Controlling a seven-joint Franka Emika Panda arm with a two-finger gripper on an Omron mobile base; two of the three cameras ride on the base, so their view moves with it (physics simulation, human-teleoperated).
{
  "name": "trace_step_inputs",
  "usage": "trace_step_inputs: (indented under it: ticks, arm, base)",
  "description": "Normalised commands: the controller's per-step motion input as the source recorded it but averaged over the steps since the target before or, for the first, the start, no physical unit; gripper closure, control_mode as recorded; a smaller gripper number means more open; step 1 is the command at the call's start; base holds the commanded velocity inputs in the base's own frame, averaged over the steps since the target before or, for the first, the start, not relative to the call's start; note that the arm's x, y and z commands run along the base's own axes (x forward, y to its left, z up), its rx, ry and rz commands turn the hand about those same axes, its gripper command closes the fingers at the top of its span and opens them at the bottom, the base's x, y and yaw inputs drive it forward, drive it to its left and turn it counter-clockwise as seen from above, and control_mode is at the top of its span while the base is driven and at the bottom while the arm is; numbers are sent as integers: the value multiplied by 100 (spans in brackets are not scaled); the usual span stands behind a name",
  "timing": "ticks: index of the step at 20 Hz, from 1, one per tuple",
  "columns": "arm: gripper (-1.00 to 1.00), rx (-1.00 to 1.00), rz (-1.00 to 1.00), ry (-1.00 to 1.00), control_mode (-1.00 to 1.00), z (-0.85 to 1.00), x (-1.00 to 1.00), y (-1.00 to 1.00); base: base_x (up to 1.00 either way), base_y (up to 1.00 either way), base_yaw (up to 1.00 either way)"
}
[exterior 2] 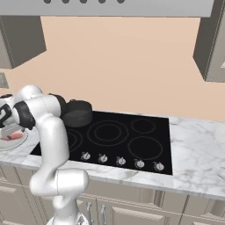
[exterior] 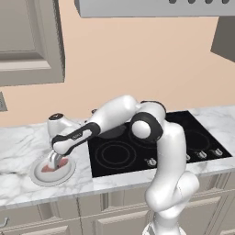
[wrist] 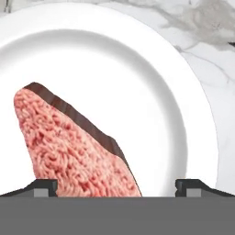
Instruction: Retrieve the frozen meat and place it in the pot on a burner. Then turn the burner on.
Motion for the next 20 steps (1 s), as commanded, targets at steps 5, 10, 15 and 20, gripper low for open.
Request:
trace_step_inputs:
  ticks: [5,10,15,20]
  arm:
    - [-100,0,11,-1,-100,0,0,1]
    - [-100,0,16,1,-100,0,0,3]
    - [-100,0,15,9,-100,0,0,0]
    - [-100,0,13,12,-100,0,0,0]
  base:
    - [0,0,0]
    - [0,0,0]
    - [0,0,0]
    - [0,0,0]
